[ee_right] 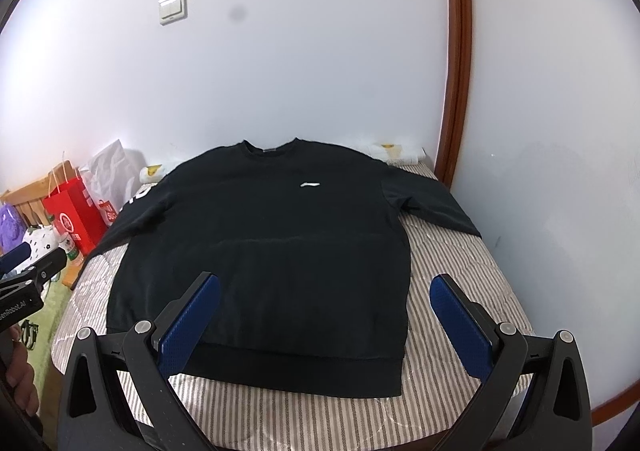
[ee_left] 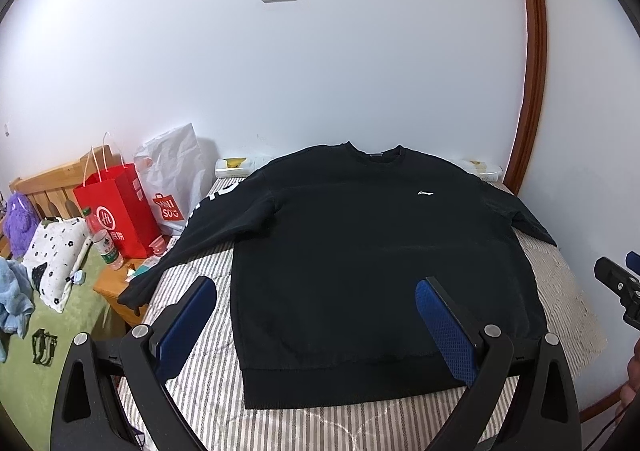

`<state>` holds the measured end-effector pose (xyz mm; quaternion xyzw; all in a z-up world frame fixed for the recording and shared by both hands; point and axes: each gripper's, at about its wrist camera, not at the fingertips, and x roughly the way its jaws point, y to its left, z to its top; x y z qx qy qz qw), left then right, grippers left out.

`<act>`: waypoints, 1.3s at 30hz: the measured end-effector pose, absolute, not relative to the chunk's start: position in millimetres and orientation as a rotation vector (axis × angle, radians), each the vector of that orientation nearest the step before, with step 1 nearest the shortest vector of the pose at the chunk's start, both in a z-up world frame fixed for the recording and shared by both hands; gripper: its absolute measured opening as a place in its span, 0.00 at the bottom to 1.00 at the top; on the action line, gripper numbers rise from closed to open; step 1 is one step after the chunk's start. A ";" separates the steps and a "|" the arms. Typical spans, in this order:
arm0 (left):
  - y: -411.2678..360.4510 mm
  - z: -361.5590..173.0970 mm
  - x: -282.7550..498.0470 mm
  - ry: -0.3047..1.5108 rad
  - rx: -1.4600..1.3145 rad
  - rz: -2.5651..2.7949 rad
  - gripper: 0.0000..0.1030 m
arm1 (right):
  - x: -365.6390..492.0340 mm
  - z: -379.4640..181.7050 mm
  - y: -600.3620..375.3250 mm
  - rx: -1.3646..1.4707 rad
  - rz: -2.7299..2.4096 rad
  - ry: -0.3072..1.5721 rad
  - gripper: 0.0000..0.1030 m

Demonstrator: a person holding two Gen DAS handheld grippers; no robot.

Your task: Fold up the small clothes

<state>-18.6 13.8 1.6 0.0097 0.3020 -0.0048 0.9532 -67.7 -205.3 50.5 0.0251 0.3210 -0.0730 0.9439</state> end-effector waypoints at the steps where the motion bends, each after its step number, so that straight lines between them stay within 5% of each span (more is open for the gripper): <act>1: 16.7 -0.2 -14.9 0.614 0.015 -0.014 0.98 | -66.7 48.4 -205.6 0.051 -0.150 0.658 1.00; 29: 188.2 -166.5 133.4 0.886 -0.312 0.152 0.93 | 67.5 -111.8 -252.6 0.130 -0.182 0.860 0.98; 34: 217.2 -178.8 160.4 0.913 -0.343 0.204 0.91 | 88.4 -125.4 -248.6 0.114 -0.144 0.894 0.81; 39: 238.0 -183.0 189.8 0.899 -0.379 0.224 0.85 | 99.8 -133.1 -243.4 0.126 -0.112 0.905 0.75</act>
